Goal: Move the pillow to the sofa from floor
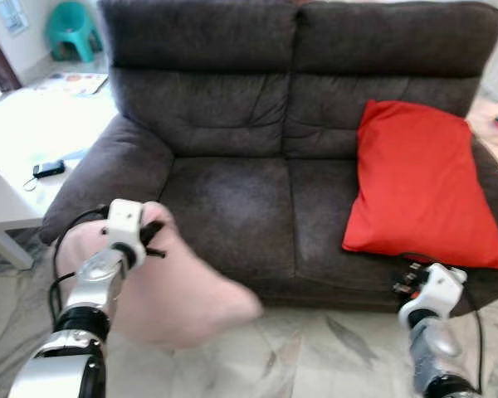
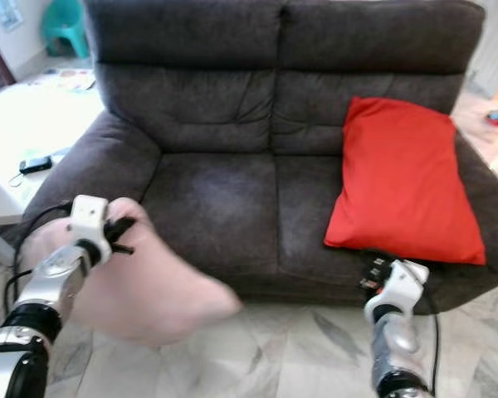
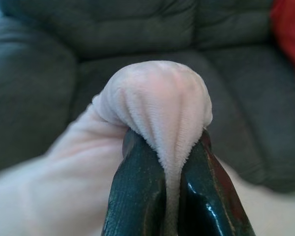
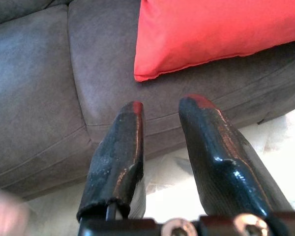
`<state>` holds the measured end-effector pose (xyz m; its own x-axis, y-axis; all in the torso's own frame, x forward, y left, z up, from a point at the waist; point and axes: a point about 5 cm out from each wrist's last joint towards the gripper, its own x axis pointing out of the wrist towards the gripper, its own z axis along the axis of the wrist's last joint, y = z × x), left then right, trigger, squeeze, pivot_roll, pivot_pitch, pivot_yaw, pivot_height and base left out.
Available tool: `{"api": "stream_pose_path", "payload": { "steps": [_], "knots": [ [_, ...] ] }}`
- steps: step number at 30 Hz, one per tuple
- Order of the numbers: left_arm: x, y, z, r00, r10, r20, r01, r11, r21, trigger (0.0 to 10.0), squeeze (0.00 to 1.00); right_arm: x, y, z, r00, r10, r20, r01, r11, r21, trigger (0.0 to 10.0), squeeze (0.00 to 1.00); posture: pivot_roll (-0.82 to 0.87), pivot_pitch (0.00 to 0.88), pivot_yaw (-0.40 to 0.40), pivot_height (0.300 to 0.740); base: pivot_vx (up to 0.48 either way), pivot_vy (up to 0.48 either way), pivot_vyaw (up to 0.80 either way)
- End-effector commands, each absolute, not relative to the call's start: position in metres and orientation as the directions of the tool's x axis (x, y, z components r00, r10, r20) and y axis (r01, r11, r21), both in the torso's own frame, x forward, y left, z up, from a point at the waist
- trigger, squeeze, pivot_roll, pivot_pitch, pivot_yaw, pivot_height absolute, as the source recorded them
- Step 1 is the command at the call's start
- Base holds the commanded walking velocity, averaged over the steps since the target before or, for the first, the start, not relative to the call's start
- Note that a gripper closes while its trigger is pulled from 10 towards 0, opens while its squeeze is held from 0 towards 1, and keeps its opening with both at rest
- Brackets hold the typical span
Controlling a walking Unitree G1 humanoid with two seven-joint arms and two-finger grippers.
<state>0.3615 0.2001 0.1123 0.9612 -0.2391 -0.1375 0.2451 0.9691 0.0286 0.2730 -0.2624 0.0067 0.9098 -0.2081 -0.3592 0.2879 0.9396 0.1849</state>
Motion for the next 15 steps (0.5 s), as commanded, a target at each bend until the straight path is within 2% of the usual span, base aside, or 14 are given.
{"api": "stream_pose_path", "payload": {
  "steps": [1, 7, 8, 15],
  "knots": [
    [0.379, 0.184, 0.167, 0.954, -0.29, 0.071, 0.291, 0.957, 0.0, 10.0, 0.0, 0.28, -0.272, 0.019, 0.923, -0.221, -0.315, 0.284, 0.943, 0.172, 10.0, 0.0, 0.0, 0.0, 0.002, 0.74, 0.0, 0.0, 0.0],
    [0.377, 0.161, 0.172, 0.916, -0.394, 0.077, 0.399, 0.914, -0.074, 10.0, 0.0, 0.286, -0.275, 0.026, 0.926, -0.215, -0.31, 0.268, 0.953, 0.139, 10.0, 0.0, 0.0, 0.0, 0.005, 0.74, 0.0, 0.0, 0.0],
    [0.371, 0.145, 0.168, 0.877, -0.477, 0.061, 0.481, 0.873, -0.077, 10.0, 0.0, 0.286, -0.275, 0.026, 0.922, -0.209, -0.325, 0.252, 0.963, 0.096, 10.0, 0.0, 0.0, 0.0, 0.001, 0.74, 0.0, 0.0, 0.0],
    [0.355, 0.105, 0.161, 0.775, -0.63, 0.049, 0.631, 0.765, -0.131, 10.0, 0.0, 0.285, -0.269, 0.022, 0.923, -0.128, -0.362, 0.161, 0.985, 0.061, 10.0, 0.0, 0.02, 0.0, -0.004, 0.74, 0.0, 0.0, 0.0]
  ]
}}
